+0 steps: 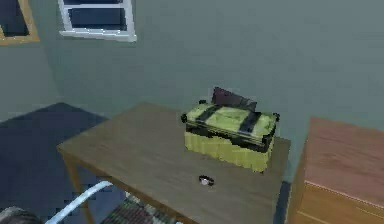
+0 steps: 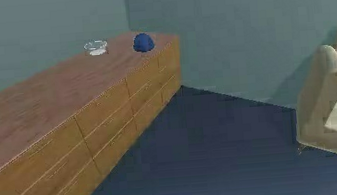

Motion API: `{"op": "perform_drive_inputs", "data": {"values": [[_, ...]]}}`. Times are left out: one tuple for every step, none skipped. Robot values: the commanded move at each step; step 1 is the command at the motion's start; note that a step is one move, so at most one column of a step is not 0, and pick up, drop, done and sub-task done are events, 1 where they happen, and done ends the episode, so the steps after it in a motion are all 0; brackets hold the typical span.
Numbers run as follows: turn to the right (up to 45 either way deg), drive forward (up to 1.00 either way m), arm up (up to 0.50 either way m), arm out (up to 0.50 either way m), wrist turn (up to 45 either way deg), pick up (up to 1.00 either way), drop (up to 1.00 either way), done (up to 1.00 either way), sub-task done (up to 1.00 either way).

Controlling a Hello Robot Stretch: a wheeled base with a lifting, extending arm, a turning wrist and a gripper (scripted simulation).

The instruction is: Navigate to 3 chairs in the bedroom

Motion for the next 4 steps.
{"op": "perform_drive_inputs", "data": {"values": [[45.0,0.00,0.00,0.00,0.0,0.00,0.00,0.00,0.00],[45.0,0.00,0.00,0.00,0.0,0.00,0.00,0.00,0.00],[45.0,0.00,0.00,0.00,0.0,0.00,0.00,0.00,0.00],[33.0,0.00,0.00,0.00,0.0,0.00,0.00,0.00,0.00]]}}
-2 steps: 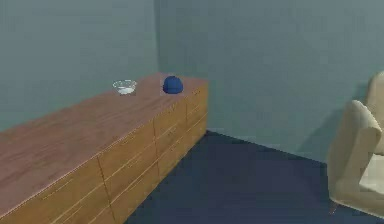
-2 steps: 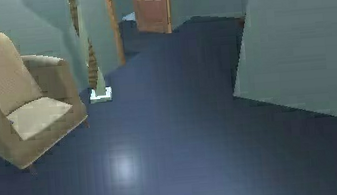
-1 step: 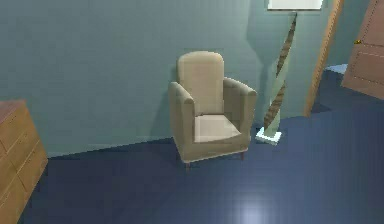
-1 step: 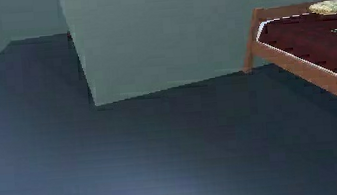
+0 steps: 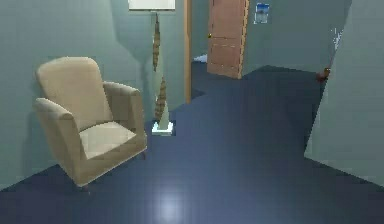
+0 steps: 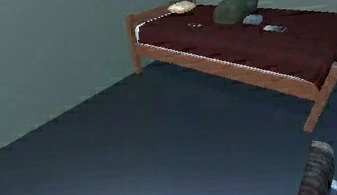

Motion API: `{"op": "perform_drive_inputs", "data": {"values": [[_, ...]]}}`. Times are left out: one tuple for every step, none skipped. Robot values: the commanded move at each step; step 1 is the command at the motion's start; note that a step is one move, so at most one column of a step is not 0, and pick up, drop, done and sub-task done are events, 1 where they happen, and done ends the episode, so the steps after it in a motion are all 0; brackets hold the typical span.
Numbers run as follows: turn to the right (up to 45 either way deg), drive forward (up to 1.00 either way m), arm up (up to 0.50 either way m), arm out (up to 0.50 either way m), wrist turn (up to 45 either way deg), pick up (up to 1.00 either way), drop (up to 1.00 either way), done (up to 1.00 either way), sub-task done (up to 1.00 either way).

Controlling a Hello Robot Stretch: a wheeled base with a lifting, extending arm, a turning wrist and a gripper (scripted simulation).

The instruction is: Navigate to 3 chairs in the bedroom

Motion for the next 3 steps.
{"op": "perform_drive_inputs", "data": {"values": [[0.0,0.25,0.00,0.00,0.0,0.00,0.00,0.00,0.00],[45.0,0.00,0.00,0.00,0.0,0.00,0.00,0.00,0.00],[45.0,0.00,0.00,0.00,0.0,0.00,0.00,0.00,0.00]]}}
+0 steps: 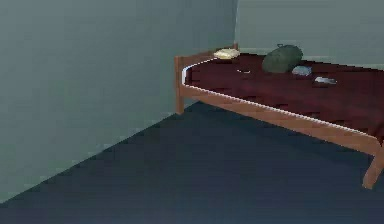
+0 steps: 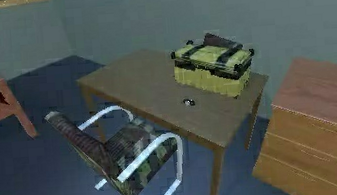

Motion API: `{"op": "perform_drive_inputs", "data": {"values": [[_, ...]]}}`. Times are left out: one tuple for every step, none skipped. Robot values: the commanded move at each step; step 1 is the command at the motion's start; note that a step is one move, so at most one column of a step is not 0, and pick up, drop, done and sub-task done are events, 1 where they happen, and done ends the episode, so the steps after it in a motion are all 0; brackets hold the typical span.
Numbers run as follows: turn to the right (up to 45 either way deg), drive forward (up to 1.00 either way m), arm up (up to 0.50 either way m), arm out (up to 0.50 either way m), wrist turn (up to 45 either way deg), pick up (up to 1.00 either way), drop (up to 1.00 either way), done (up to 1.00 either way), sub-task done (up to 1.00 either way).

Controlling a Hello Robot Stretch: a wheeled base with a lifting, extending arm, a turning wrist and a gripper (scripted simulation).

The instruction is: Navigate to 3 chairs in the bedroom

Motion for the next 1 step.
{"op": "perform_drive_inputs", "data": {"values": [[45.0,0.00,0.00,0.00,0.0,0.00,0.00,0.00,0.00]]}}
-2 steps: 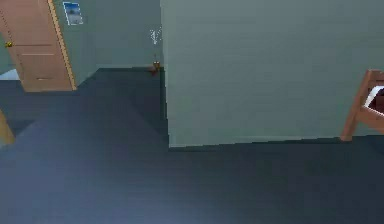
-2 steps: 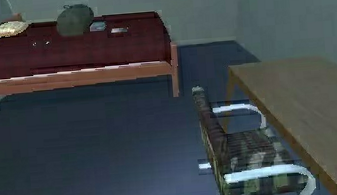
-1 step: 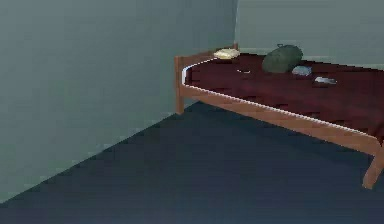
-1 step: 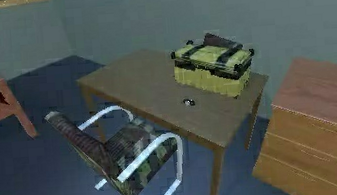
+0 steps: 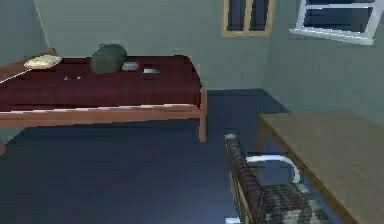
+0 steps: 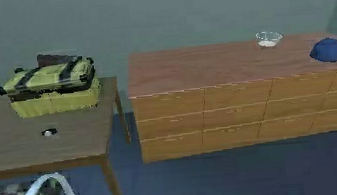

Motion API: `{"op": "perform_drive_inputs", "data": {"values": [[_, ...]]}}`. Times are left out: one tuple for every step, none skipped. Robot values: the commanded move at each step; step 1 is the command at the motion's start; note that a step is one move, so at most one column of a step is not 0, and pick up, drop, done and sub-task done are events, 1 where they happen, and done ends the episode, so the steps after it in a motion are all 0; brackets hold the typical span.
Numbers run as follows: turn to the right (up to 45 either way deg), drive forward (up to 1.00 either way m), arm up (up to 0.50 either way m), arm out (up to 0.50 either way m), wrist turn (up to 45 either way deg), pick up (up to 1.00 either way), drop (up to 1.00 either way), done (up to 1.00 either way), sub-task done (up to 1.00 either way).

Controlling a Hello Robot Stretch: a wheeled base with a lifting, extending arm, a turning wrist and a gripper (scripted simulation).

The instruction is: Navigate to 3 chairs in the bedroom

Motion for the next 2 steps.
{"op": "perform_drive_inputs", "data": {"values": [[30.0,0.00,0.00,0.00,0.0,0.00,0.00,0.00,0.00],[0.0,0.00,0.00,0.00,0.0,0.00,0.00,0.00,1.00]]}}
